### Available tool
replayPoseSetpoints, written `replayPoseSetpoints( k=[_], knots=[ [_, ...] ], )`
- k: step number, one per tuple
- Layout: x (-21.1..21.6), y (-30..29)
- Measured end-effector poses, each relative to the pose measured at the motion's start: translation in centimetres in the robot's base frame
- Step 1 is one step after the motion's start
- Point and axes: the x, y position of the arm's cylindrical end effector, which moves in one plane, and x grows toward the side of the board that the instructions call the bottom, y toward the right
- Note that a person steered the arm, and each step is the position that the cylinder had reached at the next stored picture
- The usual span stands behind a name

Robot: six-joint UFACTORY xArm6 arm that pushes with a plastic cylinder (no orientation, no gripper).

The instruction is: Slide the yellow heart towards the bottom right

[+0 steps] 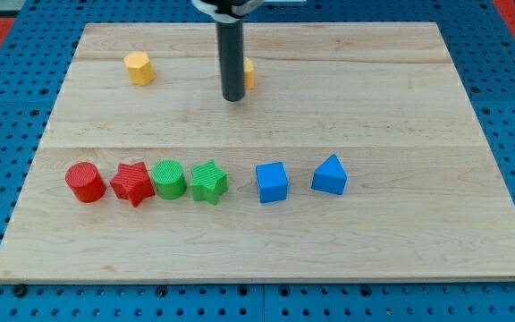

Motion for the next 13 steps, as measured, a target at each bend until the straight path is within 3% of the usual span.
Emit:
replayPoseSetpoints(
  k=[1, 2, 4, 5, 6, 8, 10, 12, 13],
  knots=[
    [-4.1, -2.1],
    [-5.2, -1.5],
    [-5.1, 7.7],
    [-2.8, 11.8],
    [0.8, 12.3],
    [-0.4, 5.8],
    [0.9, 13.2],
    [0.0, 6.4],
    [2.4, 7.9]
  ],
)
